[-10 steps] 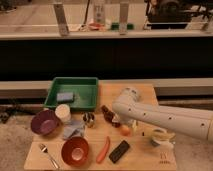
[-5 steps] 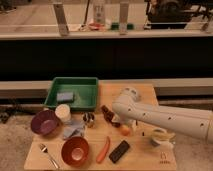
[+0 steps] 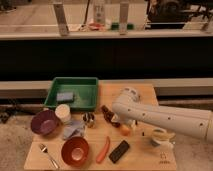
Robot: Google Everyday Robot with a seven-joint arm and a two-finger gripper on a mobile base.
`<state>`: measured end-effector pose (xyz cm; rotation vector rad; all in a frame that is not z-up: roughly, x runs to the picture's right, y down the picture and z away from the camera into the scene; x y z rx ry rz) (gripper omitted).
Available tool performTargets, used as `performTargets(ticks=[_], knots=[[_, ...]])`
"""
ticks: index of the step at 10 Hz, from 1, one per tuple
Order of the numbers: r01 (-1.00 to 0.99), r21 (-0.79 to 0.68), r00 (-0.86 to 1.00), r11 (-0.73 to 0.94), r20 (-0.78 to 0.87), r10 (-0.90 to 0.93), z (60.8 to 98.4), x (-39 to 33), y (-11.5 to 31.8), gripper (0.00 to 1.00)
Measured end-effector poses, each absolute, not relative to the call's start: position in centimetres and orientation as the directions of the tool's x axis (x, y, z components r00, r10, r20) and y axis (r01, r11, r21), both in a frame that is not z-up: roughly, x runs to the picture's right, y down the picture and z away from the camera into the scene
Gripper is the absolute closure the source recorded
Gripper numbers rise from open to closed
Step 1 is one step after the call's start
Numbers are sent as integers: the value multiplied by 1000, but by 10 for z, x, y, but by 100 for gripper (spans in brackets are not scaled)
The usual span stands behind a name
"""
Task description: Place apple in purple bowl
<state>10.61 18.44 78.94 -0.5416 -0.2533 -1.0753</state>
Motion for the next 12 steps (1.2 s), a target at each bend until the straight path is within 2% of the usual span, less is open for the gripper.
performTargets(ticks=[11,12], knots=[[879,-296,476,375,493,-728,815,119,205,20],[879,-292,476,376,494,-728,817,119,207,24]])
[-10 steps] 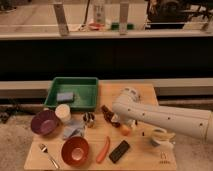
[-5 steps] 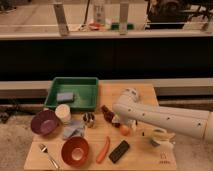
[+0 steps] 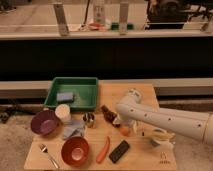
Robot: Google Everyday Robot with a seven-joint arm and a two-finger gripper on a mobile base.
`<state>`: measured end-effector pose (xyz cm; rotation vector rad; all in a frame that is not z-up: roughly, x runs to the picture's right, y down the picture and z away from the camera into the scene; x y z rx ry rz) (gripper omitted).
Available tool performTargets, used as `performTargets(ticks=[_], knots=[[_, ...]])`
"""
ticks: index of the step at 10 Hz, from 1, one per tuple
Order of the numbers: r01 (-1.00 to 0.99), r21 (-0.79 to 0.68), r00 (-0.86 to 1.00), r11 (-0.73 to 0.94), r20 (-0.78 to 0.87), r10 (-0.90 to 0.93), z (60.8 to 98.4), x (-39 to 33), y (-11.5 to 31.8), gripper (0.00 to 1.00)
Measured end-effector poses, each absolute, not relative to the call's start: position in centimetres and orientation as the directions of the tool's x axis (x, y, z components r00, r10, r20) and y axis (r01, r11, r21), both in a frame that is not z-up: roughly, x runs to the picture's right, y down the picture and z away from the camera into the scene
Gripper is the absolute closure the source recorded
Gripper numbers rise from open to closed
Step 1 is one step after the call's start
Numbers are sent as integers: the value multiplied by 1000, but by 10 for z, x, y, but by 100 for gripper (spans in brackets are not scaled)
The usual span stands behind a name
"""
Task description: Place apple in purple bowl
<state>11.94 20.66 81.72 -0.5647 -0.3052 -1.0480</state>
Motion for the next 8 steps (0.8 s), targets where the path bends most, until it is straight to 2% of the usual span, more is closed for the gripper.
performTargets(ticks=[2,3,6,8], knots=[[879,-290,477,379,498,-724,819,121,209,42],[876,-291,481,384,497,-722,820,124,210,55],[875,-287,484,389,500,-719,821,125,211,84],[873,-284,487,396,499,-717,819,126,210,90]])
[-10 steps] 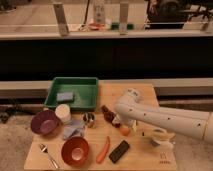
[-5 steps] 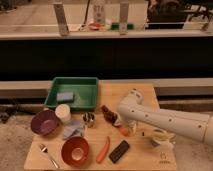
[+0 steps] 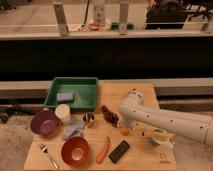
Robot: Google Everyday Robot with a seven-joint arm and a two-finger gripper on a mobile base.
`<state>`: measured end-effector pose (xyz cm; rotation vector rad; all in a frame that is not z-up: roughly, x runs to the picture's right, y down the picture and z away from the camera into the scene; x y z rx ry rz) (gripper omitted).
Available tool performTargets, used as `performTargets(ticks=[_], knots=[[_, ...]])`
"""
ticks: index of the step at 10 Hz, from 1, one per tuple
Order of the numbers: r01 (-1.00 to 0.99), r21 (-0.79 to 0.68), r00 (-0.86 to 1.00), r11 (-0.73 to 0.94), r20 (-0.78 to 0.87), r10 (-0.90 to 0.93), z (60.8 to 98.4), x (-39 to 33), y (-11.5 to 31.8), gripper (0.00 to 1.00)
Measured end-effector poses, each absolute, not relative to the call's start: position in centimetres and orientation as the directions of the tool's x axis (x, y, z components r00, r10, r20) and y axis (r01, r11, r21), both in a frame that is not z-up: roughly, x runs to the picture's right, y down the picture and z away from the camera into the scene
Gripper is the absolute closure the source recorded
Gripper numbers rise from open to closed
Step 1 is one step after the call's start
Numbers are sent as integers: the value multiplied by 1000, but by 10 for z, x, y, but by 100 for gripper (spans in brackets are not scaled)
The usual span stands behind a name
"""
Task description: Place apple in purple bowl
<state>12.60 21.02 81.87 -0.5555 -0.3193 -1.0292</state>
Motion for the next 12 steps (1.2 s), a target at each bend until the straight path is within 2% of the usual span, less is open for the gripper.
performTargets(ticks=[2,5,6,8,12], knots=[[873,-268,488,408,492,-721,809,127,200,90],[872,-214,486,440,493,-722,777,125,160,90],[880,-173,465,442,503,-729,768,118,148,91],[897,-81,408,435,530,-743,759,91,134,97],[887,159,258,433,608,-751,748,32,114,97]])
